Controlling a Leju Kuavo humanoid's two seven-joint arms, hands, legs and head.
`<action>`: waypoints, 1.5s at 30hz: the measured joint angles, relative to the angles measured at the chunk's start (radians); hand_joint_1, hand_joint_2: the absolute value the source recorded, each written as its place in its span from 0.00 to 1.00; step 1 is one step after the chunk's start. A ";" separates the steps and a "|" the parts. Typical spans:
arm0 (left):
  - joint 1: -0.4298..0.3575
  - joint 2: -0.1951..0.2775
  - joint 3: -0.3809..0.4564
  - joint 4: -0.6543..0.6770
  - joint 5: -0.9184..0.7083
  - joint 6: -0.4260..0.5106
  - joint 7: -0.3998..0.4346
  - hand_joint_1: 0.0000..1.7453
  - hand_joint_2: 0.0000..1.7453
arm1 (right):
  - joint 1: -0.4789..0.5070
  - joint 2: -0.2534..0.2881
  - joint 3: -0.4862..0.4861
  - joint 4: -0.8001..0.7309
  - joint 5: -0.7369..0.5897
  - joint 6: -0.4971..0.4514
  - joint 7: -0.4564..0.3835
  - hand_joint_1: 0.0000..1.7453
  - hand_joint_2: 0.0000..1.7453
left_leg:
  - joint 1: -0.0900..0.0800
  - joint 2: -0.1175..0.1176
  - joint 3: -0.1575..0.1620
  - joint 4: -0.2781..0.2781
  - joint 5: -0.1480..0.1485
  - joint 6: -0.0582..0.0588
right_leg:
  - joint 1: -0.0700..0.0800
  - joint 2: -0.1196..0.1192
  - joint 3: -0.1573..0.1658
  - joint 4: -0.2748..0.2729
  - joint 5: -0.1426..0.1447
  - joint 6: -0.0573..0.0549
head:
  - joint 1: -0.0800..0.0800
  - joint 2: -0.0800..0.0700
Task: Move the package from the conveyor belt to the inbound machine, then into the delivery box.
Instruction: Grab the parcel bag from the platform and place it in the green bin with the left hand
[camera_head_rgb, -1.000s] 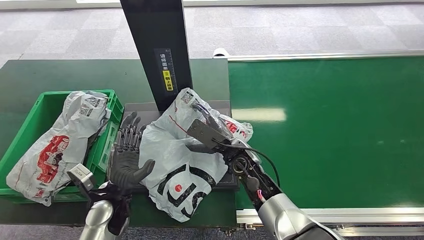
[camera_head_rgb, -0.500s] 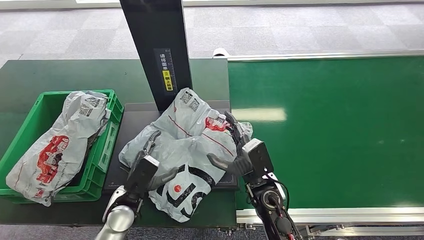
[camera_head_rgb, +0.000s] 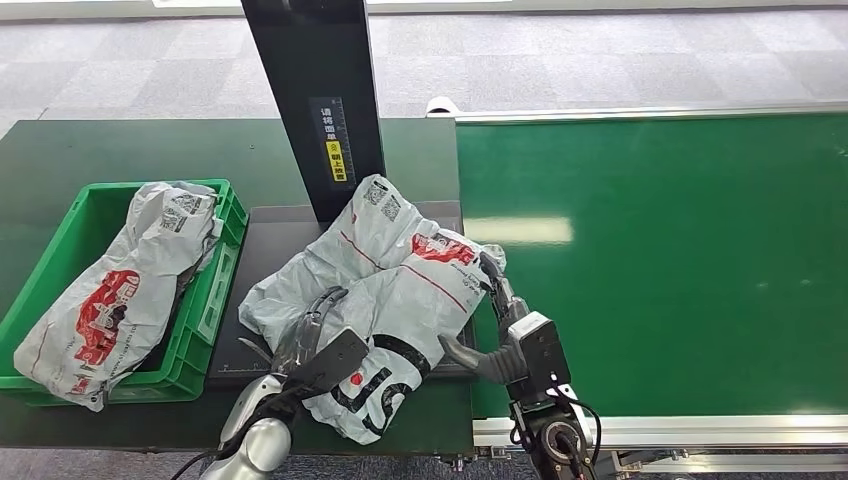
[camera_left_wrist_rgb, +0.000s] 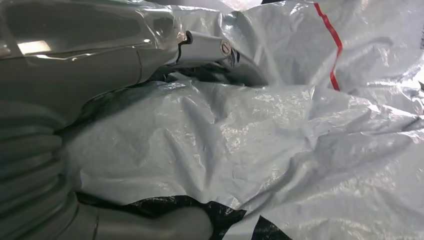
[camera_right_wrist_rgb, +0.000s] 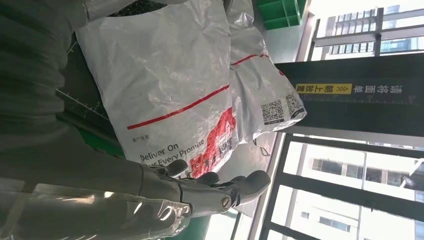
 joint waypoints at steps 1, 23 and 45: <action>-0.002 0.000 0.001 0.002 0.003 -0.002 -0.005 0.76 1.00 | 0.003 0.001 -0.005 -0.003 0.000 0.000 0.001 0.00 1.00 | 0.000 0.000 0.000 0.000 0.000 0.000 | 0.000 0.000 0.000 0.000 0.000 0.000 | 0.000 0.000; 0.018 -0.016 0.030 -0.040 0.240 0.047 -0.286 1.00 1.00 | 0.011 0.016 -0.067 -0.007 0.009 -0.002 0.012 0.00 1.00 | 0.000 0.000 0.000 0.000 0.000 0.000 | 0.000 0.000 0.000 0.000 0.000 0.000 | 0.000 0.000; 0.120 0.063 0.072 -0.595 0.651 0.440 -0.554 1.00 1.00 | -0.028 0.028 -0.095 0.045 -0.011 -0.015 -0.008 0.00 1.00 | 0.000 0.000 -0.001 0.000 0.000 0.000 | 0.000 0.000 -0.001 0.000 0.000 0.000 | 0.000 0.000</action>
